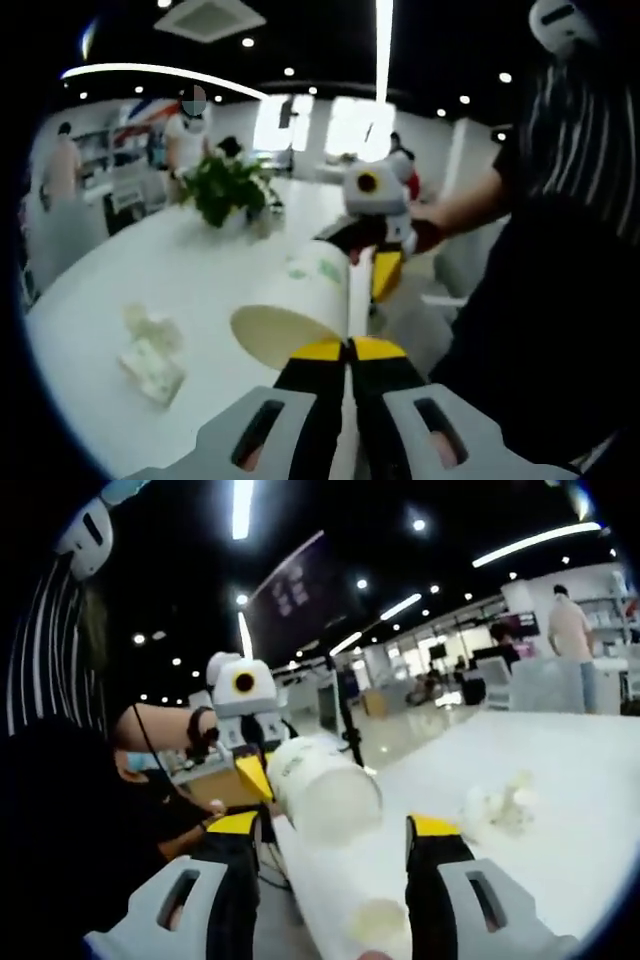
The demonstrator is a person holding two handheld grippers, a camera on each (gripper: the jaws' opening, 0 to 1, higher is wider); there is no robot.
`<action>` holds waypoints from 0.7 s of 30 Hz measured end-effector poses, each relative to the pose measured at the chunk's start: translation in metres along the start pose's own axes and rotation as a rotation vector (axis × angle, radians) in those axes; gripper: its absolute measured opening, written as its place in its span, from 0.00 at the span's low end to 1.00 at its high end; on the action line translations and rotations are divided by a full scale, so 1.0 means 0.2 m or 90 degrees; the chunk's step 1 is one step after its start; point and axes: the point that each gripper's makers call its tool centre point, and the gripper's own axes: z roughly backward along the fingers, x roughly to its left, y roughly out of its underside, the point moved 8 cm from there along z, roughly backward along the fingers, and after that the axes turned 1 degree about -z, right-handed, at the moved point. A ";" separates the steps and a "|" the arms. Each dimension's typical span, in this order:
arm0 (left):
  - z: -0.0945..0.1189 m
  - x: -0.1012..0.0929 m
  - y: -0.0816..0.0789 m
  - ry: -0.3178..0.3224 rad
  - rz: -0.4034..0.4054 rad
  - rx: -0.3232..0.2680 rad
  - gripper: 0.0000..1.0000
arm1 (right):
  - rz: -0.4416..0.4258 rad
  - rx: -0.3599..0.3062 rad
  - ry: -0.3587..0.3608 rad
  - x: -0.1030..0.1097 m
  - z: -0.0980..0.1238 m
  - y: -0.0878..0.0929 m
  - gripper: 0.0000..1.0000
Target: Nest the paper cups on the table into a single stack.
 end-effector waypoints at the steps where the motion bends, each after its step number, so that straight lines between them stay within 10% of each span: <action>1: -0.01 0.00 0.00 0.002 -0.005 0.007 0.00 | 0.004 0.000 0.003 0.00 0.00 0.00 0.57; 21: -0.03 -0.04 -0.06 -0.014 -0.091 0.105 0.00 | 0.025 0.034 0.018 -0.04 0.07 0.07 0.63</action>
